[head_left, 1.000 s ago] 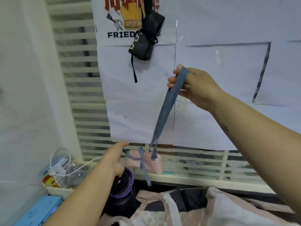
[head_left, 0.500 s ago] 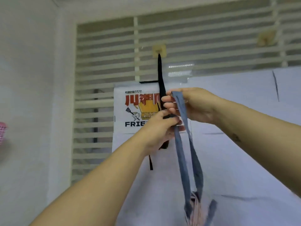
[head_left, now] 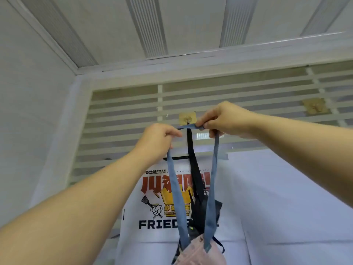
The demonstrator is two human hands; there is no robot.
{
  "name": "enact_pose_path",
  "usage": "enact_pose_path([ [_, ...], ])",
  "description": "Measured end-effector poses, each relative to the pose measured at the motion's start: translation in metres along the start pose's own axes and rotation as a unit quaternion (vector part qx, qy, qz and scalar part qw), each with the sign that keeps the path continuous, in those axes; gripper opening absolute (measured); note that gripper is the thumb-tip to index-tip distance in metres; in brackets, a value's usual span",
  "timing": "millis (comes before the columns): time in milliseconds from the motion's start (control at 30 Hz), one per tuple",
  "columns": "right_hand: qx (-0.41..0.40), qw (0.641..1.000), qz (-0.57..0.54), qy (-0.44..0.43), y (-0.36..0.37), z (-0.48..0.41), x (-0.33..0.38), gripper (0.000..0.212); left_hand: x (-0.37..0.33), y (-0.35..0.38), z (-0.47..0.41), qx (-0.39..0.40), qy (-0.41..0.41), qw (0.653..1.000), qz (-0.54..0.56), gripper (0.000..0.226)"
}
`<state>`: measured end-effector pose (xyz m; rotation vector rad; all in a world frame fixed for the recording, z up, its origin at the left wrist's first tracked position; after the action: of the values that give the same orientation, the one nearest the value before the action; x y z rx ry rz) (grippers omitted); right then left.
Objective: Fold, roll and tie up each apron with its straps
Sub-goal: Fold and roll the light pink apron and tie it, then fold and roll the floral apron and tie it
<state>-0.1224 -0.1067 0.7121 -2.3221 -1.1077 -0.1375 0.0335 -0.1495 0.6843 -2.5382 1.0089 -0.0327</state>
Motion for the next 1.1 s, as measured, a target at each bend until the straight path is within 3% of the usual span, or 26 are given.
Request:
enact_pose_path([
  [167,-0.037,0.975,0.206,-0.077,0.004,-0.046,0.008,0.037,0.011,0.021,-0.044,-0.038,-0.008,0.999,0.020,0.041],
  [267,-0.049,0.959,0.260,-0.100,0.017,-0.073,-0.004,0.040,0.015,0.036,-0.069,-0.039,-0.009,0.999,0.033,0.047],
  [533,-0.039,0.961,0.267,-0.062,0.033,-0.099,-0.044,0.037,0.033,0.069,-0.084,-0.006,-0.016,1.000,0.010,0.045],
  [633,-0.043,0.972,0.223,-0.061,0.034,-0.084,-0.049,0.032,0.037,0.076,-0.068,-0.009,-0.010,1.000,0.003,0.045],
  [767,-0.018,0.982,0.179,-0.048,0.045,-0.053,-0.049,0.033,0.026,0.085,-0.033,0.017,0.016,0.999,-0.048,0.049],
  [900,-0.006,0.986,0.159,-0.049,0.050,-0.009,-0.038,0.030,0.020,0.071,0.011,-0.026,-0.014,0.997,-0.070,0.053],
  [1100,0.034,0.996,0.081,-0.020,0.070,0.095,-0.036,0.021,-0.011,0.064,0.120,0.004,-0.023,0.999,-0.048,0.035],
])
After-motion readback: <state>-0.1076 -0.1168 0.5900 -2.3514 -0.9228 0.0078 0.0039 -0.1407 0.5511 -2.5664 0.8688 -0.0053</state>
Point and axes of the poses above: each hand's wrist, its own z-axis away from the middle knuckle, its own y-axis out of the palm, x = y × z, the point moved 8 cm from there along -z, towards the middle knuckle, and after that the axes turned 11 degrees about -z, right-handed, at the moved point
